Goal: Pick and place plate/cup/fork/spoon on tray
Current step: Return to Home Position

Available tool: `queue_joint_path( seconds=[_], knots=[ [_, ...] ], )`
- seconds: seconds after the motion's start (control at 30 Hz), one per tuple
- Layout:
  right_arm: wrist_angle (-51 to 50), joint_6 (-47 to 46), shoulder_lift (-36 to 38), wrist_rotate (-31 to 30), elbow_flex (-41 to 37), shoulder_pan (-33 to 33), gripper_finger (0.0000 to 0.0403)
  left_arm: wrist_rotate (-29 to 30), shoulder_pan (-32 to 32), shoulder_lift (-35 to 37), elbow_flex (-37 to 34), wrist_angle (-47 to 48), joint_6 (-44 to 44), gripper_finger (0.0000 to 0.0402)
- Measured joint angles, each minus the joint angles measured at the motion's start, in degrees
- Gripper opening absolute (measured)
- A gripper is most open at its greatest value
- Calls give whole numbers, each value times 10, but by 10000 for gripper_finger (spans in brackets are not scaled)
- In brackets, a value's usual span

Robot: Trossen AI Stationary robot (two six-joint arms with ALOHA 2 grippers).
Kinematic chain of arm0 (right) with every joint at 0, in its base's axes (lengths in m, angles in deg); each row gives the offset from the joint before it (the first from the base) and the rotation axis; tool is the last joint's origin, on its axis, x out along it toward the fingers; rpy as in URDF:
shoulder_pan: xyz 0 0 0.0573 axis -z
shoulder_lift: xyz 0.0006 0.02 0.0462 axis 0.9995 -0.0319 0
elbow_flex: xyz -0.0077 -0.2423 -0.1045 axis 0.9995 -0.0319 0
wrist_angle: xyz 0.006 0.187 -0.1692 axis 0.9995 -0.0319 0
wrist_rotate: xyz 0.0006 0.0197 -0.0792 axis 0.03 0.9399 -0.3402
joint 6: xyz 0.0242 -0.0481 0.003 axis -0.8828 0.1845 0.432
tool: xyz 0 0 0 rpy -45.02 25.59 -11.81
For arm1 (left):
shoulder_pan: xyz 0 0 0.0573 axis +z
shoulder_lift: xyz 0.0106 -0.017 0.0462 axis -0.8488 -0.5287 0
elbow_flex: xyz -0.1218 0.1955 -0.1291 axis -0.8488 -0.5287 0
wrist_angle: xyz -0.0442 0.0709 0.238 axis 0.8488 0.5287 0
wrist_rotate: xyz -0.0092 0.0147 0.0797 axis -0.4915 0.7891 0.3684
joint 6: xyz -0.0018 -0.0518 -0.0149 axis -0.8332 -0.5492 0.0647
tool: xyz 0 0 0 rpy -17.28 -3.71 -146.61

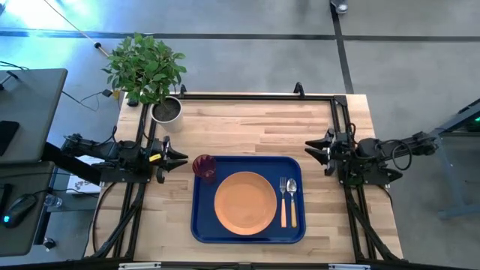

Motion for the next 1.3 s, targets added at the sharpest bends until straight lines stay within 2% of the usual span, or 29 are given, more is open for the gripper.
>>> queue_joint_path(
  seconds=[0.4,0.63,0.87,1.2,1.3],
  knots=[
    [-26,34,3,16,-8,0,137,0,0,0,0,0,0,87],
    [75,33,3,28,-79,0,137,0,0,0,0,0,0,87],
    [84,17,3,49,-103,0,137,0,0,0,0,0,0,87],
    [84,99,4,4,-103,0,137,0,0,0,0,0,0,87],
    [85,114,12,-27,-103,0,137,0,0,0,0,0,0,87]
  ],
)
